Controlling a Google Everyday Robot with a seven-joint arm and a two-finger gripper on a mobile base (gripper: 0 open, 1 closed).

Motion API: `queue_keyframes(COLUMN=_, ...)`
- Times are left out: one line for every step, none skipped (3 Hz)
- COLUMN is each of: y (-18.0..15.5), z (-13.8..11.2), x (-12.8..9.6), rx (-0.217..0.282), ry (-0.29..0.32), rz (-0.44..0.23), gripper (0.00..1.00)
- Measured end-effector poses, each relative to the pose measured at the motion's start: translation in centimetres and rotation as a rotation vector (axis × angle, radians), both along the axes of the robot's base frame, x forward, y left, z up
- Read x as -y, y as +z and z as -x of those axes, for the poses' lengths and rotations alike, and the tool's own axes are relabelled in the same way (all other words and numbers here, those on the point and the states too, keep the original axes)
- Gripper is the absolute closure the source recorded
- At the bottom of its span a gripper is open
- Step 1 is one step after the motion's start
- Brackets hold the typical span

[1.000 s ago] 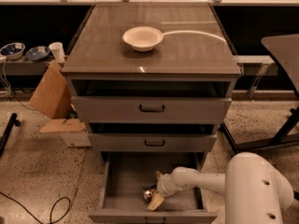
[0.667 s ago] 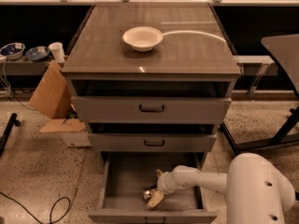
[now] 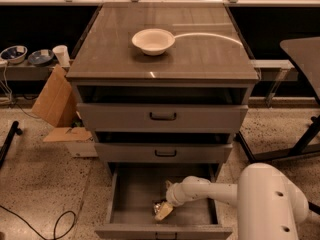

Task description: Pick orange can from bottom drawer and place on counter

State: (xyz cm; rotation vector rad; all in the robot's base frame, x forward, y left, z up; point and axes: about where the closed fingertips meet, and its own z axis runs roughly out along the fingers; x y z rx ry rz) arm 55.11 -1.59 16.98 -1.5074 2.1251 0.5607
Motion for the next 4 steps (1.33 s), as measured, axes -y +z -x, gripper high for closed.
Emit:
queue_keyframes(y=-1.4, z=-1.1, x=-0.5, rx=-0.011, ry=-0.022, rz=0.005, gripper=0.0)
queue_keyframes(y=-3.1, z=-1.4, x=-0.8, rx=-0.034, ry=-0.023, rz=0.021, gripper=0.19)
queue_keyframes(y=-4.7, z=-1.0, x=-0.8, rx=-0.06, ry=-0.02, rz=0.034, gripper=0.42)
queue_keyframes(y=-5.5, z=-0.6, x=-0.4, rx=-0.077, ry=-0.016, rz=0.048, gripper=0.65)
